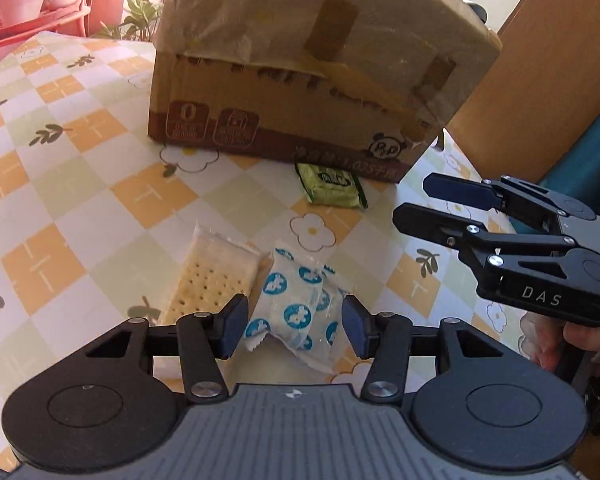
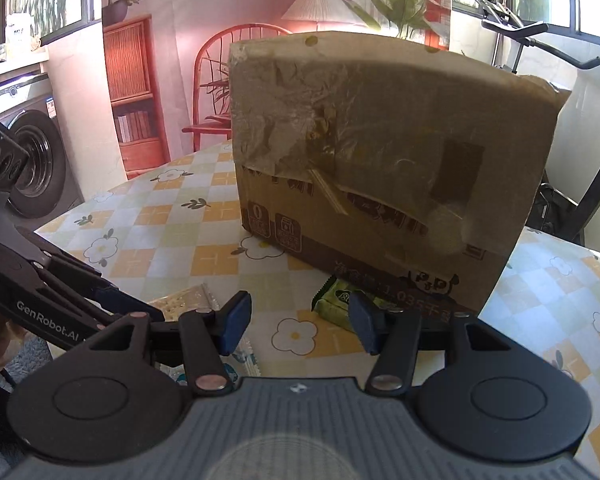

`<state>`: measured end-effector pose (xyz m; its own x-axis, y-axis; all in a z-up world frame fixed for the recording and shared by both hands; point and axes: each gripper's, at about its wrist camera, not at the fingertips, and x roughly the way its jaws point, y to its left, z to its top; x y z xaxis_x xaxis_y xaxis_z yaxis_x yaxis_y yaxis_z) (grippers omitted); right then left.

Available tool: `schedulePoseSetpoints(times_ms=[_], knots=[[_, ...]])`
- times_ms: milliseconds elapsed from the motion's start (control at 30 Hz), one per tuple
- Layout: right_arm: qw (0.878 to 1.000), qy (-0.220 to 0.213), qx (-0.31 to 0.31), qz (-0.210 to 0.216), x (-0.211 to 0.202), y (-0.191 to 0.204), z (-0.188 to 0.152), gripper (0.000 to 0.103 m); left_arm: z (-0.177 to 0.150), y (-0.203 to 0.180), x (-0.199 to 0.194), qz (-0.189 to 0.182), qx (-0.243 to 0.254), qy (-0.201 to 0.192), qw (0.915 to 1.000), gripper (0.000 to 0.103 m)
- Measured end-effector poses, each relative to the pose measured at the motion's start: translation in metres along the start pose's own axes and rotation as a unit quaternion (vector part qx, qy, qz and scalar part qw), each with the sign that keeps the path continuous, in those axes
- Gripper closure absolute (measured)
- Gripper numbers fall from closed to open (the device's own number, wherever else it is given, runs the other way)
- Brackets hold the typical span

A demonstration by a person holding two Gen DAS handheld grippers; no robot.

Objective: Organize snacks
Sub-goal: 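Move both tools back from the box toward the cracker and candy packets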

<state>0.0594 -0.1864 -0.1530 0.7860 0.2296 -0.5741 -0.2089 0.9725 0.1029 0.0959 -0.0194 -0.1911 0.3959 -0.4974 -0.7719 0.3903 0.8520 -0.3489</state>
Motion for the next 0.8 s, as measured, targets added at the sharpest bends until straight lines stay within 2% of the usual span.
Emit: schedulePoseSetpoints(times_ms=[100, 233, 400, 633, 800], knots=[[1.0, 0.006, 0.004, 0.001, 0.001, 0.0, -0.004, 0.046, -0.003, 0.006, 0.007, -0.014, -0.011, 0.017, 0.9997, 0.049], [1.0, 0.015, 0.007, 0.002, 0.004, 0.001, -0.009, 0.046, -0.005, 0.001, 0.01, -0.025, 0.002, 0.02, 0.9995, 0.049], [0.999, 0.029, 0.012, 0.001, 0.01, -0.002, -0.016, 0.046, -0.003, 0.0, 0.023, -0.002, 0.012, 0.028, 0.9995, 0.046], [0.999, 0.042, 0.024, -0.003, 0.016, -0.009, -0.025, 0.046, 0.018, 0.015, 0.035, 0.023, 0.013, -0.005, 0.9996, 0.045], [0.998, 0.045, 0.035, -0.009, 0.021, -0.017, -0.027, 0.046, 0.041, 0.04, 0.039, 0.05, -0.03, -0.025, 0.998, 0.046]])
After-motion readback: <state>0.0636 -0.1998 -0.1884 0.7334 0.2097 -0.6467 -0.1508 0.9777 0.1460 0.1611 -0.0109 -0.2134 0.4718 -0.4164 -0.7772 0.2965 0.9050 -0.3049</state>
